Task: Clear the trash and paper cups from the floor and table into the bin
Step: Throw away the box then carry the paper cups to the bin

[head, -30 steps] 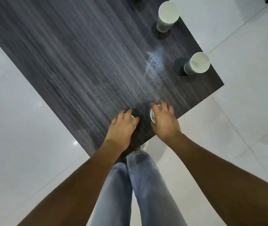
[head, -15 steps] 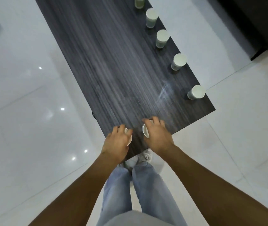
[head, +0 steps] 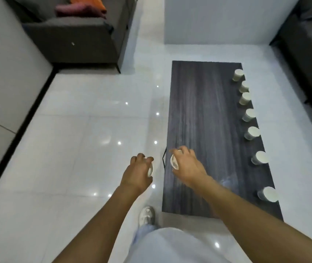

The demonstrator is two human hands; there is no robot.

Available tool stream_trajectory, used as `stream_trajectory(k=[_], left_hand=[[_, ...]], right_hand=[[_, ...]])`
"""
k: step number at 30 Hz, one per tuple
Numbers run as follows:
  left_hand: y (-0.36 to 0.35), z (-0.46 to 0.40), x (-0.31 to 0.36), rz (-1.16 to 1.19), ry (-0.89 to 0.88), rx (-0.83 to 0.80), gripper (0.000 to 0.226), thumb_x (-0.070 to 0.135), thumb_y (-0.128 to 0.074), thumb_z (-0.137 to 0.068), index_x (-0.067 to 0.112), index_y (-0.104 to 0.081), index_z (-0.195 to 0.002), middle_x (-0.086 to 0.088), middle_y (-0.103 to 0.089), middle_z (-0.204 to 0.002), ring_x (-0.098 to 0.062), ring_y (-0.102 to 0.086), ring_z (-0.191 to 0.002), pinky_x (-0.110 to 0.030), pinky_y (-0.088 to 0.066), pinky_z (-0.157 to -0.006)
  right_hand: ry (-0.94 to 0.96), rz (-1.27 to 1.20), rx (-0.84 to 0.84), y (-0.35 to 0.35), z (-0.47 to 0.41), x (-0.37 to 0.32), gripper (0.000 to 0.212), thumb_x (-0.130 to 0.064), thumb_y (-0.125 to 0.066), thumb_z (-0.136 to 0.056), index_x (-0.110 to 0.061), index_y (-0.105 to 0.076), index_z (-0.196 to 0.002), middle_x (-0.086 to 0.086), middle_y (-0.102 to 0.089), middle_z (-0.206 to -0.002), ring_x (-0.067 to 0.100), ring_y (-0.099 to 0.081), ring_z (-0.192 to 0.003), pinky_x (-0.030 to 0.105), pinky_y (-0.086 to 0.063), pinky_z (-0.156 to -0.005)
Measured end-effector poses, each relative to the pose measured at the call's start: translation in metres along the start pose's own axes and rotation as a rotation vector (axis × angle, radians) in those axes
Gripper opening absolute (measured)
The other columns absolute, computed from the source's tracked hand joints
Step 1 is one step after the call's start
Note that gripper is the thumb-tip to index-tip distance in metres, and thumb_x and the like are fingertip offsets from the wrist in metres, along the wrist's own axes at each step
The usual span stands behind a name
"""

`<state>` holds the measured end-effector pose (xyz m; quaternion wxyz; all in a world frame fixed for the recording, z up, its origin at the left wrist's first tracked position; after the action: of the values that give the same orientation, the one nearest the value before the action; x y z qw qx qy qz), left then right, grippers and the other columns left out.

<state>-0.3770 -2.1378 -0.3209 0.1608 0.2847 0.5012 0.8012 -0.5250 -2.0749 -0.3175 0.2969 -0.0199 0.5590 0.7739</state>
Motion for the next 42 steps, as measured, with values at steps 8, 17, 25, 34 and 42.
stream_trajectory(k=[8, 17, 25, 34, 42], left_hand=[[0.05, 0.111, -0.088, 0.204, 0.391, 0.182, 0.063, 0.025, -0.065, -0.082, 0.025, -0.038, -0.139, -0.002, -0.036, -0.134, -0.022, -0.034, -0.124, -0.038, -0.049, -0.089], [0.053, 0.282, -0.213, 0.333, 0.73, 0.357, 0.058, 0.027, -0.062, -0.084, 0.026, -0.04, -0.137, 0.0, -0.039, -0.131, -0.02, -0.035, -0.123, -0.039, -0.049, -0.09], [0.032, 0.463, -0.341, 0.378, 0.967, 0.401, 0.062, 0.027, -0.064, -0.082, 0.027, -0.039, -0.138, 0.0, -0.037, -0.131, -0.021, -0.033, -0.124, -0.038, -0.048, -0.092], [0.003, 0.617, -0.441, 0.445, 1.156, 0.423, 0.062, 0.026, -0.065, -0.083, 0.026, -0.038, -0.138, 0.001, -0.035, -0.133, -0.02, -0.032, -0.126, -0.038, -0.047, -0.094], [-0.007, 0.684, -0.557, 0.525, 1.264, 0.457, 0.062, 0.027, -0.066, -0.083, 0.026, -0.038, -0.139, 0.0, -0.036, -0.134, -0.021, -0.034, -0.125, -0.037, -0.047, -0.095]], right_hand=[[0.399, 0.135, -0.063, 0.0, 0.023, -0.137, 0.065, -0.017, -0.06, -0.086, -0.025, -0.031, -0.144, 0.003, -0.035, -0.141, 0.024, -0.033, -0.127, 0.036, -0.045, -0.097], [0.789, 0.234, -0.114, -0.072, 0.084, -0.329, 0.064, -0.019, -0.064, -0.084, -0.026, -0.036, -0.141, 0.001, -0.039, -0.136, 0.023, -0.037, -0.123, 0.032, -0.047, -0.088], [1.026, 0.269, -0.248, -0.192, 0.182, -0.508, 0.064, -0.019, -0.063, -0.084, -0.024, -0.035, -0.141, 0.004, -0.038, -0.137, 0.024, -0.036, -0.124, 0.035, -0.049, -0.09], [1.174, 0.337, -0.352, -0.299, 0.266, -0.64, 0.062, -0.019, -0.062, -0.084, -0.024, -0.035, -0.141, 0.003, -0.038, -0.137, 0.025, -0.036, -0.124, 0.035, -0.05, -0.087], [1.257, 0.426, -0.432, -0.39, 0.27, -0.764, 0.063, -0.02, -0.063, -0.083, -0.025, -0.036, -0.14, 0.003, -0.038, -0.136, 0.025, -0.035, -0.122, 0.036, -0.049, -0.089]])
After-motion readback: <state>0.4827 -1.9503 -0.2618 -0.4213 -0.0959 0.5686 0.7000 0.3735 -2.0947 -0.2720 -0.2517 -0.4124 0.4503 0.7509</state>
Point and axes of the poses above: each hand's wrist, its own z-axis away from the middle knuckle, its own y-axis out of the back of the hand, x = y × z, the point moved 6 cm from there along -z, towards the middle knuckle
